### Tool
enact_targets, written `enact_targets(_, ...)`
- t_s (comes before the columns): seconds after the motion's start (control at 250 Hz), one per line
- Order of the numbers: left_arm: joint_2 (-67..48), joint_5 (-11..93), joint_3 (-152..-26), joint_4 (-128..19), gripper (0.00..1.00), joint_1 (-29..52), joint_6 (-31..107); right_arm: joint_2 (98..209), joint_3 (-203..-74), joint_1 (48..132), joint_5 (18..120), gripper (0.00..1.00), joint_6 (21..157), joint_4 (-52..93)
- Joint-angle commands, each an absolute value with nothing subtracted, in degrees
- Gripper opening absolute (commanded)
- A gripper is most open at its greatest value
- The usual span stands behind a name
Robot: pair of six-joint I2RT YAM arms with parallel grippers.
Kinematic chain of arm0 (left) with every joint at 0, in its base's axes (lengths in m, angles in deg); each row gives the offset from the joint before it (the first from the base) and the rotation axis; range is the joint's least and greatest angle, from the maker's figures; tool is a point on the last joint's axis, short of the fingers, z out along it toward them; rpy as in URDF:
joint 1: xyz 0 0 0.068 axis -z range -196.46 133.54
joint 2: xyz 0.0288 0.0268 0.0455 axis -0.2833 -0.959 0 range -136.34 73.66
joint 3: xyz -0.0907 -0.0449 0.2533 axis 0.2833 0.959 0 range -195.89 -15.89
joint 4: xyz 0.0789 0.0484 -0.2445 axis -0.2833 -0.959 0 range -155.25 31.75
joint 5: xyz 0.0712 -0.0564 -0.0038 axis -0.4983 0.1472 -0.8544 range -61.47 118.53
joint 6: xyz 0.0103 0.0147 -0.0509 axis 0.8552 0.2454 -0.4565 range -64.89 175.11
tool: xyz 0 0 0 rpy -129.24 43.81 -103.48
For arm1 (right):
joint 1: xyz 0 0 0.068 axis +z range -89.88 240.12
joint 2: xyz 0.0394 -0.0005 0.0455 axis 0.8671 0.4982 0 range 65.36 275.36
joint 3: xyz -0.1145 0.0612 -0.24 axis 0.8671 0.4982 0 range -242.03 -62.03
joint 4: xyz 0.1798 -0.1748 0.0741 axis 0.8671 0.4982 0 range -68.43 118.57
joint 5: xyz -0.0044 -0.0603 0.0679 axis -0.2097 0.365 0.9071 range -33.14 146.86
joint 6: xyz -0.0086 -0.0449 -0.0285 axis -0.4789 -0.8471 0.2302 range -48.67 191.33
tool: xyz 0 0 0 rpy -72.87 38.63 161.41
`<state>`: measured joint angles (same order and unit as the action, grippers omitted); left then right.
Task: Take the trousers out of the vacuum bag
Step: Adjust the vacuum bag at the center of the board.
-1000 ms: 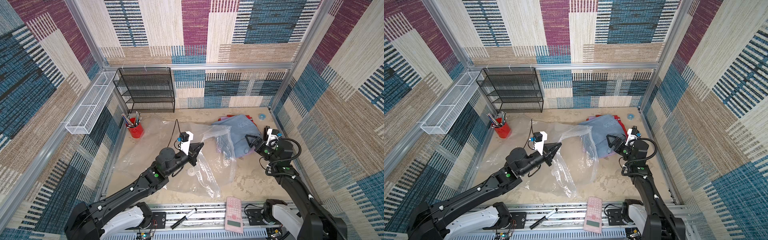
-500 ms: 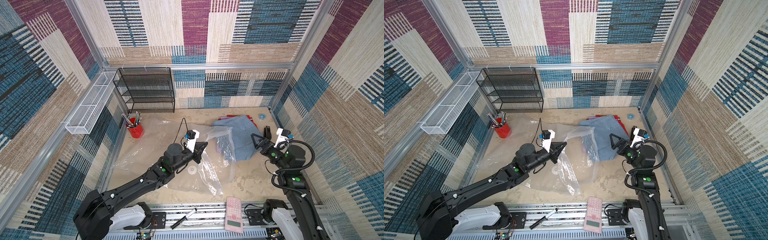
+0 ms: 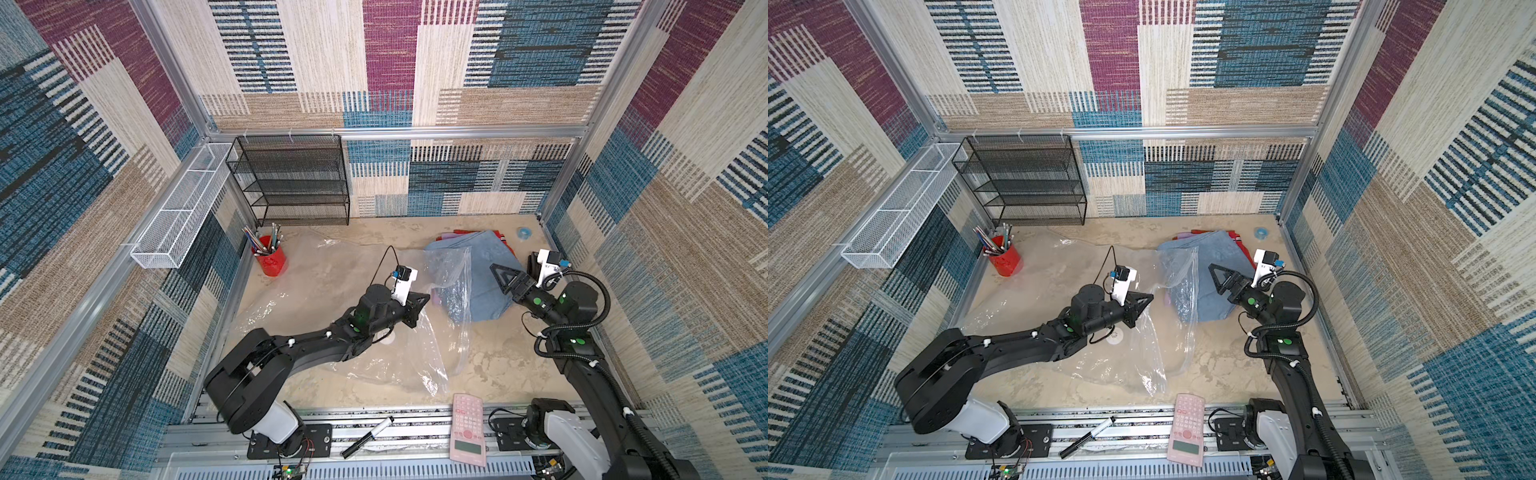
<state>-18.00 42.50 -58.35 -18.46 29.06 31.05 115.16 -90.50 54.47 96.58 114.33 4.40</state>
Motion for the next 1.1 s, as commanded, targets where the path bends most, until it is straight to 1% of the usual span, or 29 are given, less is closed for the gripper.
enact_targets(0.0,-21.6,48.13,-60.19,-9.07,0.52,29.72,25.77,115.1,-90.34,54.51,98.16,0.93,114.11,1.99)
enact_targets(0.024,-22.02,48.68,-60.72,-9.11,0.62,30.01,26.18,115.03,-90.09,54.49,98.17,0.93,114.01,2.16)
enact_targets(0.04,-22.2,48.94,-61.07,-9.25,0.67,30.2,26.51,114.93,-89.99,54.52,98.05,0.93,113.9,2.23)
enact_targets(0.152,-20.83,49.71,-62.51,-12.23,0.94,31.05,30.03,114.32,-89.66,54.47,98.21,0.93,113.61,2.84)
enact_targets(0.184,-19.89,49.71,-62.77,-13.37,1.0,31.16,31.16,114.19,-89.64,54.52,98.18,0.93,113.53,2.99)
enact_targets(0.3,-14.95,49.32,-64.54,-20.16,0.99,31.98,36.7,114.4,-89.64,54.5,98.53,0.93,113.35,2.7)
enact_targets(0.408,-9.93,48.86,-64.91,-22.29,0.99,32.14,38.76,115.3,-89.56,54.56,98.98,0.93,113.59,1.9)
enact_targets(0.536,-4.78,45.27,-65.04,-27.51,1.0,32.06,41.84,116.08,-89.07,54.47,99.59,0.93,114.3,0.43)
enact_targets(0.568,-3.72,43.53,-64.84,-28.39,0.96,32.11,42.33,116.15,-89.1,54.52,99.75,0.93,114.44,0.27)
enact_targets(0.668,-2.46,39.62,-64.84,-33.56,0.69,32.06,43.91,116.16,-89.13,54.5,100.01,0.93,114.4,0.09)
enact_targets(0.684,-2.53,39.32,-64.81,-34.33,0.6,32.01,44.02,116.11,-89.14,54.52,100.07,0.93,114.4,0.15)
enact_targets(0.716,-2.91,38.93,-64.79,-35.83,0.39,32.0,43.78,116.07,-89.11,54.47,100.01,0.93,114.4,0.15)
enact_targets(0.752,-3.78,38.98,-64.96,-37.29,0.17,32.06,43.21,116.2,-89.13,54.51,99.95,0.93,114.31,0.23)
enact_targets(0.784,-4.94,39.4,-65.22,-38.08,0.01,32.04,42.62,116.08,-89.17,54.43,99.89,0.93,114.31,0.23)
enact_targets(0.888,-10.3,44.62,-66.75,-38.2,0.0,32.22,39.9,116.06,-88.91,54.47,99.97,0.93,114.29,0.22)
enact_targets(1.016,-18.61,44.42,-67.87,-33.9,0.0,32.59,37.52,115.94,-88.74,54.5,99.86,0.92,114.57,0.2)
enact_targets(1.1,-24.43,46.37,-70.26,-31.81,0.0,32.78,36.08,115.42,-88.91,54.49,99.8,0.92,114.51,0.71)
